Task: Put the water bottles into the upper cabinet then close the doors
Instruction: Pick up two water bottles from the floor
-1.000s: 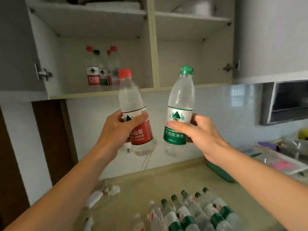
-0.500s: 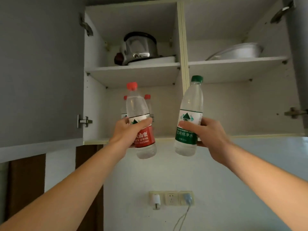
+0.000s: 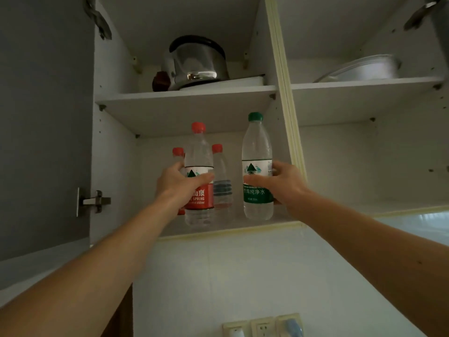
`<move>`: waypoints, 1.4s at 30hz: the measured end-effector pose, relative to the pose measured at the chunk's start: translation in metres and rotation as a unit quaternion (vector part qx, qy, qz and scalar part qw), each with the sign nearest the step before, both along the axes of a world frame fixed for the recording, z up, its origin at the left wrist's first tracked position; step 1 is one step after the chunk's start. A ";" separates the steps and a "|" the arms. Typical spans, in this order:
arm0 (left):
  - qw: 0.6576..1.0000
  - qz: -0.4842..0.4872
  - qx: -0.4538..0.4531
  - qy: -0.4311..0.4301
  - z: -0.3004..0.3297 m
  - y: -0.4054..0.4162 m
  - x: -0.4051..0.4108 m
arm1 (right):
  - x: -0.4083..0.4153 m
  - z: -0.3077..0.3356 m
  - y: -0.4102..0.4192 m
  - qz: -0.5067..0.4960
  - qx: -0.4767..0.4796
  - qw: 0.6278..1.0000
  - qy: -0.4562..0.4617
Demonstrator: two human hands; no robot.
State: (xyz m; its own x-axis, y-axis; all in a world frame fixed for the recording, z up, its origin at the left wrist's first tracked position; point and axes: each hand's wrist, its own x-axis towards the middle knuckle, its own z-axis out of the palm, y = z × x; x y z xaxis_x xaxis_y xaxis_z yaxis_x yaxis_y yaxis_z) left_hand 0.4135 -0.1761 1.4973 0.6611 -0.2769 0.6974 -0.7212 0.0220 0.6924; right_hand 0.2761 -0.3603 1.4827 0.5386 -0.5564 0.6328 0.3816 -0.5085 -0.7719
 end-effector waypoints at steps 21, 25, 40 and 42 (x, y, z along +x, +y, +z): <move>0.986 0.020 0.159 -0.055 -0.023 -0.021 0.050 | 0.059 -0.013 -0.030 -0.048 -0.090 0.990 0.096; 0.984 0.017 0.168 -0.051 -0.021 -0.039 0.055 | 0.062 -0.013 -0.034 -0.070 -0.111 0.985 0.108; 0.986 0.036 0.163 -0.032 -0.025 -0.092 0.068 | 0.097 -0.020 -0.059 -0.130 -0.081 0.981 0.120; 0.986 0.037 0.161 -0.034 -0.026 -0.094 0.069 | 0.099 -0.023 -0.061 -0.134 -0.079 0.981 0.114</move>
State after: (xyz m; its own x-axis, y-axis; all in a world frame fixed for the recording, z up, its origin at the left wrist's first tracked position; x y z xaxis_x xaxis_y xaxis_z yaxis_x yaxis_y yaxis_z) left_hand 0.4823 -0.2697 1.4716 0.6429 -0.4445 0.6238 -0.7571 -0.2454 0.6055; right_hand 0.3748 -0.4210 1.4592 0.5242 -0.6023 0.6020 0.0446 -0.6865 -0.7257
